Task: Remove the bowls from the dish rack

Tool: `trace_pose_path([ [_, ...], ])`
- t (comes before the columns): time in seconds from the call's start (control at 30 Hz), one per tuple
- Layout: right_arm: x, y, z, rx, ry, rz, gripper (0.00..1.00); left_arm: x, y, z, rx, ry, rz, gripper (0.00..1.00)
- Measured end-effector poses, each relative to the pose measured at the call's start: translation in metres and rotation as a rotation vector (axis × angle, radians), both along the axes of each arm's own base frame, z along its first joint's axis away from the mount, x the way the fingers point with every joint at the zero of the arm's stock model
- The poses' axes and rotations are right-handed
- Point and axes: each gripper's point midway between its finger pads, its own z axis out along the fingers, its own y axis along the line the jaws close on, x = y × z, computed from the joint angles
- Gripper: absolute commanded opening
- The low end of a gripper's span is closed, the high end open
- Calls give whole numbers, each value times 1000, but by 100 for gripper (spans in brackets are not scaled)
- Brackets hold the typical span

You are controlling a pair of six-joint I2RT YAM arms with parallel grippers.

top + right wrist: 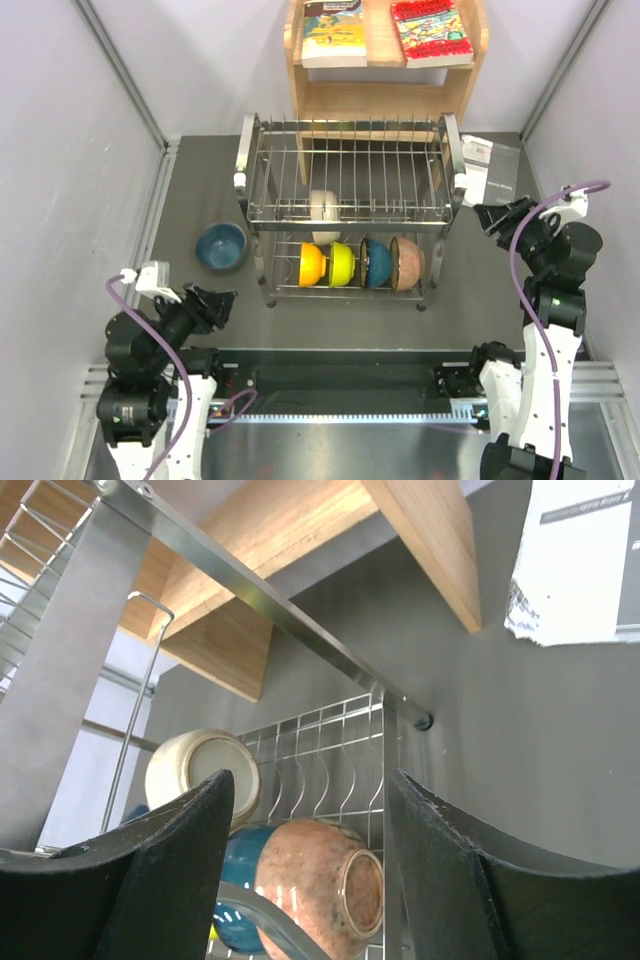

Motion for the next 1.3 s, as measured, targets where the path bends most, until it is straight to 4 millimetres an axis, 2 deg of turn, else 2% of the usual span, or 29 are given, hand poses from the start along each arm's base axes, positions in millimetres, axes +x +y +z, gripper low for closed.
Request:
trace_pose_path([
  [0.13, 0, -1, 4, -22, -18, -4, 63, 10, 13, 25, 70, -16, 45, 62],
  [0.2, 0, -1, 5, -29, -24, 0, 63, 18, 17, 30, 105, 2, 50, 62],
  [0.27, 1, 0, 7, -32, -36, 7, 63, 28, 18, 29, 129, 40, 44, 62],
  [0.47, -2, 14, 15, -47, -75, 80, 66, 57, 4, 18, 141, 124, -57, 63],
  [0.53, -7, 21, 17, -54, -86, 109, 73, 63, 1, 13, 144, 135, -86, 64],
  [0.87, -38, 46, 28, -79, -119, 199, 70, 88, -14, -6, 132, 133, -176, 64],
  [1.1, -54, 58, 17, -81, -103, 246, 70, 116, -20, -13, 135, 140, -219, 64],
  [1.3, -60, 64, -22, -66, -36, 278, 69, 137, -23, -21, 140, 158, -240, 64],
])
